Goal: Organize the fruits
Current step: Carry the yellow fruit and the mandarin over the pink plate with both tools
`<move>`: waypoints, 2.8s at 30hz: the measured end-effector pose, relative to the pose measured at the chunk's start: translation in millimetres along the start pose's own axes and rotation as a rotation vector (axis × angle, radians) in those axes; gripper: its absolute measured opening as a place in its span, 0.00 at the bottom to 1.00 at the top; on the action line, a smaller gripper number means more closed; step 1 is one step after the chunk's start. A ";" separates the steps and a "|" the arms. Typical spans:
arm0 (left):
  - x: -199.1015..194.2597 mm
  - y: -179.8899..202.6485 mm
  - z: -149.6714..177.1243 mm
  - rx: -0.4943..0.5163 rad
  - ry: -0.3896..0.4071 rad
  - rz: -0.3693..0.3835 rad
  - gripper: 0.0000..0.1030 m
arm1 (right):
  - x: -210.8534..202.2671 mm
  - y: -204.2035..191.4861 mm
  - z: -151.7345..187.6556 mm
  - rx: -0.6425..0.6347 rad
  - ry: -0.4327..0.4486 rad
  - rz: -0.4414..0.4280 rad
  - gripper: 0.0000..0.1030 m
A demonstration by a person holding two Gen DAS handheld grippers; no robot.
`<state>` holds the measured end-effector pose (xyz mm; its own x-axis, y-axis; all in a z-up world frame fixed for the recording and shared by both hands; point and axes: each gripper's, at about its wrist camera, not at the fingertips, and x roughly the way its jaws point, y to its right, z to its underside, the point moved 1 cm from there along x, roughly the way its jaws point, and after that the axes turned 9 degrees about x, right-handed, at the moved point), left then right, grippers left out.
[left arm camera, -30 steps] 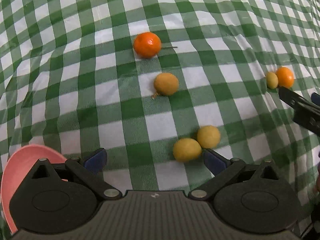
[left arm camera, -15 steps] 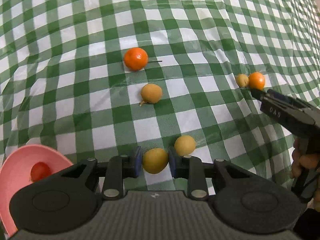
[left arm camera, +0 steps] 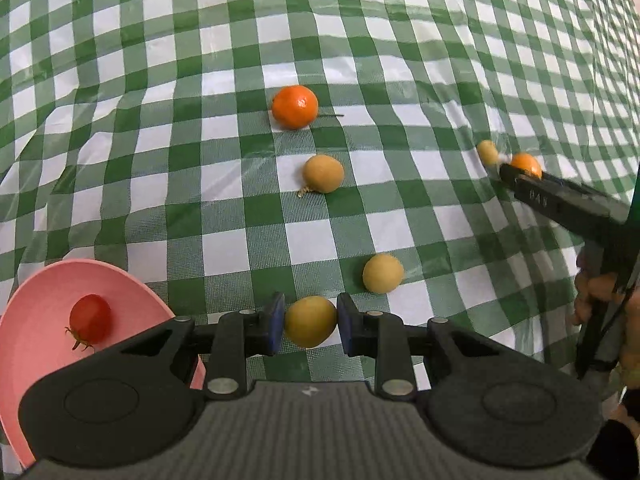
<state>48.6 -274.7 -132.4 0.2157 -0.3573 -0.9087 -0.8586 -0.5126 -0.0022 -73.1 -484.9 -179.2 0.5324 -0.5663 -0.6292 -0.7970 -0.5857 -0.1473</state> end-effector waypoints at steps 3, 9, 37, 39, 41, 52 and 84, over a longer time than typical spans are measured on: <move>-19.2 -2.1 4.1 -0.027 0.028 0.010 0.30 | -29.8 0.6 3.2 0.011 0.038 0.018 0.39; -80.6 -4.0 30.9 -0.059 0.083 0.002 0.30 | -141.3 -13.8 20.0 0.036 0.105 -0.087 0.39; -285.5 -111.3 263.6 -0.368 0.227 -0.150 0.30 | -406.3 -186.5 114.3 -0.194 0.041 -0.469 0.39; -287.1 -111.9 264.8 -0.370 0.237 -0.143 0.30 | -407.3 -191.3 115.7 -0.209 0.046 -0.464 0.39; -288.3 -113.4 266.1 -0.374 0.245 -0.137 0.30 | -410.5 -195.9 116.9 -0.226 0.054 -0.463 0.39; -289.9 -120.6 269.0 -0.383 0.255 -0.130 0.30 | -413.7 -204.8 118.9 -0.270 0.065 -0.467 0.39; -260.2 -117.8 251.4 -0.383 0.179 -0.128 0.30 | -392.6 -201.8 126.9 -0.256 0.006 -0.464 0.39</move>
<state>-23.3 74.9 -0.7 0.4151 -0.3842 -0.8247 -0.5929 -0.8018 0.0751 -157.5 -70.8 0.8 0.8150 -0.2165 -0.5375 -0.3821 -0.8981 -0.2178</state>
